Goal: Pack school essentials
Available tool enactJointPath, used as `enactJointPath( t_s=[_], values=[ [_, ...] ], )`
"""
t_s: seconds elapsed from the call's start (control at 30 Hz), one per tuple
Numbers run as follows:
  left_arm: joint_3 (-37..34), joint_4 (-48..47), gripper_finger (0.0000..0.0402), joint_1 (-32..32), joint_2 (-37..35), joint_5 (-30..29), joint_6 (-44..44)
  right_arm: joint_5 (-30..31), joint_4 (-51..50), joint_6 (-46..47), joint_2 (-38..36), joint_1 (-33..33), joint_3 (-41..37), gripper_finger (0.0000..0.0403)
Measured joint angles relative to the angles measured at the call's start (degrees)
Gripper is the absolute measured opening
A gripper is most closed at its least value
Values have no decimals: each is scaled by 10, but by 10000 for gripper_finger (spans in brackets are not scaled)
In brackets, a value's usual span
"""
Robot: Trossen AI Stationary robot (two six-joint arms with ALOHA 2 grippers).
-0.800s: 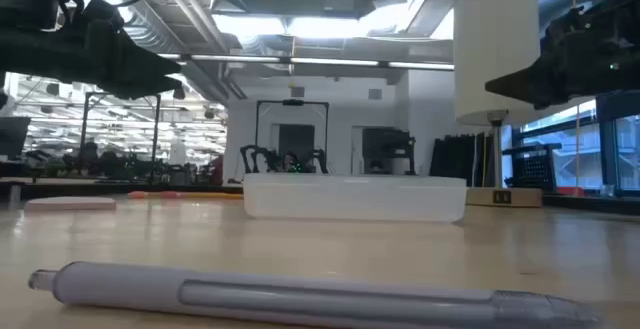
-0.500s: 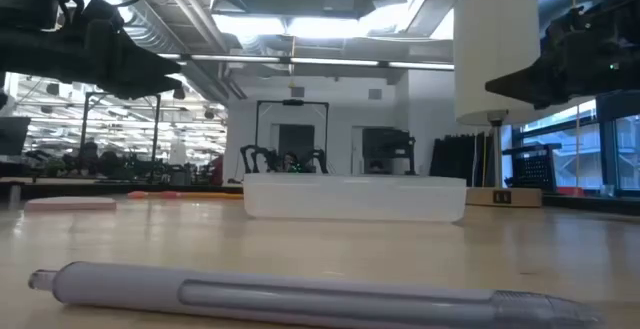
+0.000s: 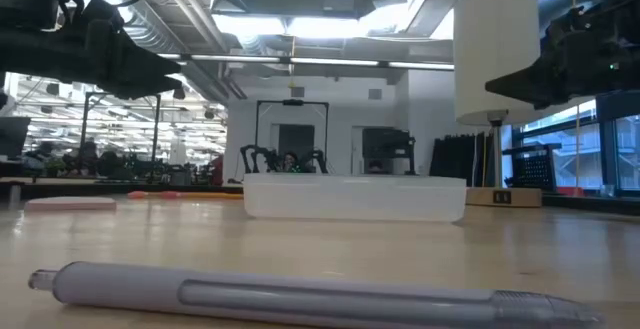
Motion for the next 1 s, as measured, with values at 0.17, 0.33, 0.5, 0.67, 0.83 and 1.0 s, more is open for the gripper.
enactJointPath(
  t_s=[0.17,0.33,0.5,0.67,0.83,1.0],
  values=[
    [0,0,394,0,0,0,0,0,0,0,0,0,0,18],
    [1,6,394,0,0,-12,35,1,15,-31,0,0,0,18],
    [22,4,394,0,7,-2,82,-3,23,-29,0,0,0,18],
    [54,-7,394,0,44,-8,109,-9,43,-32,0,0,0,15],
    [114,-74,394,0,111,-26,109,-10,48,-45,0,0,0,6],
    [189,-161,394,0,186,-32,105,-11,47,-43,0,0,0,4]
  ],
)
